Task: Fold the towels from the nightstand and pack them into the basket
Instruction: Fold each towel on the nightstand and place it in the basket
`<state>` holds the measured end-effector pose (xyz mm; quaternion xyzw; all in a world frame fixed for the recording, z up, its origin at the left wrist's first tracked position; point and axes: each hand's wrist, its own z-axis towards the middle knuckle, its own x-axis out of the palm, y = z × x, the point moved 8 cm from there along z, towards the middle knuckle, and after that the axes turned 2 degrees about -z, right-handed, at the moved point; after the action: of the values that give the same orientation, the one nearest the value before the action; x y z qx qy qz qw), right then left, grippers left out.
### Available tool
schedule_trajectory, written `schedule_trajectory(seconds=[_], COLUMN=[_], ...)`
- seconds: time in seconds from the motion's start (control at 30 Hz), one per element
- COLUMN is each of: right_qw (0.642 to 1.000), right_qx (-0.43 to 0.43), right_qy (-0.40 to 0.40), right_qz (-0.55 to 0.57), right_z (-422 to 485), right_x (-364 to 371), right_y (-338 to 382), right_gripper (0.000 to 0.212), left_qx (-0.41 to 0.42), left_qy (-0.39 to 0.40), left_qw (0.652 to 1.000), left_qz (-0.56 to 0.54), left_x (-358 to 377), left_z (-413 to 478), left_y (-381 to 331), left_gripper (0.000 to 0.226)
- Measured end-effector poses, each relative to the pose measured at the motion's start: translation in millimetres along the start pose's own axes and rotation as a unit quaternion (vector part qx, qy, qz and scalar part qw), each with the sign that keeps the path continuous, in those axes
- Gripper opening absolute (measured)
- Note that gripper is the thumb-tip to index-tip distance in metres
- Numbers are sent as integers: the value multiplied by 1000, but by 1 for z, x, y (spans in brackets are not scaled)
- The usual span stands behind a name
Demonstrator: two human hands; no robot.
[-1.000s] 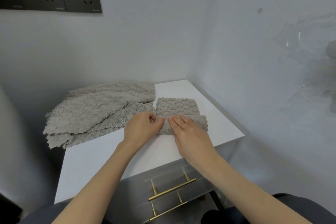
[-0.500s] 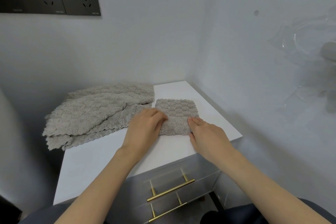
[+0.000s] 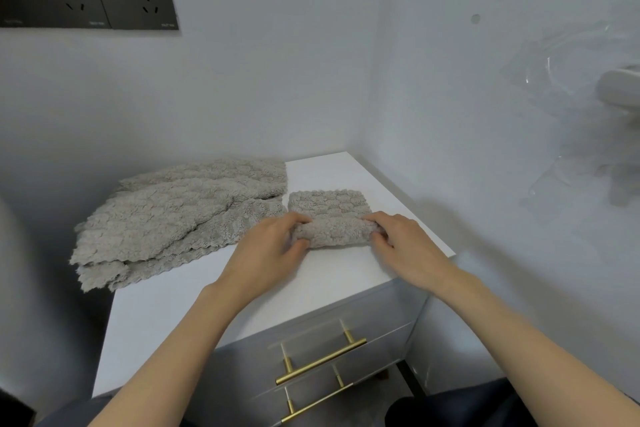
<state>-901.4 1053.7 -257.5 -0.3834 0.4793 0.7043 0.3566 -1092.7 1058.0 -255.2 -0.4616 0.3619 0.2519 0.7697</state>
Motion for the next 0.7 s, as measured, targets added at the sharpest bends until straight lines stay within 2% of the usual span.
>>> schedule_trajectory(seconds=[0.1, 0.27, 0.4, 0.53, 0.63, 0.7], right_qw=[997, 990, 992, 988, 986, 987], right_qx=[27, 70, 111, 142, 60, -25], right_qy=[7, 19, 12, -48, -137, -135], right_qz=[70, 119, 53, -38, -75, -81], right_z=[2, 5, 10, 11, 9, 7], right_x=[-5, -3, 4, -4, -18, -12], right_y=[-6, -12, -16, -10, 15, 39], right_gripper=[23, 7, 12, 22, 33, 42], left_qx=[-30, -110, -177, -184, -178, -182], left_qy=[9, -23, -57, -118, -138, -132], left_qw=[996, 991, 981, 976, 974, 974], left_qz=[-78, -76, -49, 20, -1, -10], left_x=[-1, 5, 9, -1, 0, 2], left_z=[3, 7, 11, 10, 10, 11], left_y=[6, 17, 27, 28, 28, 29], left_gripper=[20, 33, 18, 26, 24, 23])
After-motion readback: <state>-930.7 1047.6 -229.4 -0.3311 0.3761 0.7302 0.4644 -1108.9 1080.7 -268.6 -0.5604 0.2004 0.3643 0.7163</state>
